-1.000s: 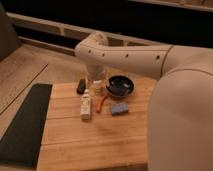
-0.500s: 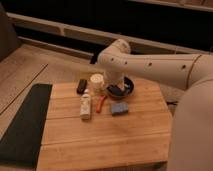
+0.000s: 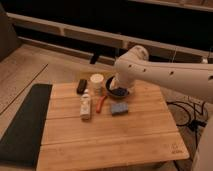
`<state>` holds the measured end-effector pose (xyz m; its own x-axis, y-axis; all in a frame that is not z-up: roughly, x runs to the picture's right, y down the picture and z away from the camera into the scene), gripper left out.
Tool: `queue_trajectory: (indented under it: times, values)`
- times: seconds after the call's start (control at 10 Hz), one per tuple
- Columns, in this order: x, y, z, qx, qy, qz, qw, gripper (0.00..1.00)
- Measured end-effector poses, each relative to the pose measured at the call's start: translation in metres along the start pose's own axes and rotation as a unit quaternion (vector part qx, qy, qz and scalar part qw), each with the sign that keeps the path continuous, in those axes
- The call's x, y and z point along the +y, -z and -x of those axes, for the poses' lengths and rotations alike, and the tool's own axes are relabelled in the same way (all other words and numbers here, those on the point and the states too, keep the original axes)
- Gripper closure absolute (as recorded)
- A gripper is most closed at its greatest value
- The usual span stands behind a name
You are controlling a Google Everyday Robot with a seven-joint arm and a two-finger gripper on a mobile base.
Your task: Place the white sponge in the ceramic bowl
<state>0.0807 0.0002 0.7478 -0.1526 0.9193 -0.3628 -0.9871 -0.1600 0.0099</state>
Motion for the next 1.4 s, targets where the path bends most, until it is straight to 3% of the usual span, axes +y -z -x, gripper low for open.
queue_trajectory:
  times: [0.2, 0.4, 0.7, 0.9, 1.2, 1.4]
  values:
    - [-0.002, 0.000, 0.001, -0.002, 0.000, -0.003, 1.0000, 0.35]
    - [-0.010, -0.010, 0.002, 0.007, -0.023, -0.001, 0.9997, 0.35]
    - [-0.013, -0.038, -0.009, 0.038, -0.065, 0.024, 0.9968, 0.35]
    - [-0.014, -0.052, -0.016, 0.054, -0.071, 0.031, 0.9955, 0.35]
    - [-0.022, -0.078, -0.028, 0.079, -0.039, 0.004, 0.9961, 0.35]
    - [-0.026, -0.094, -0.024, 0.077, 0.012, -0.030, 0.9965, 0.35]
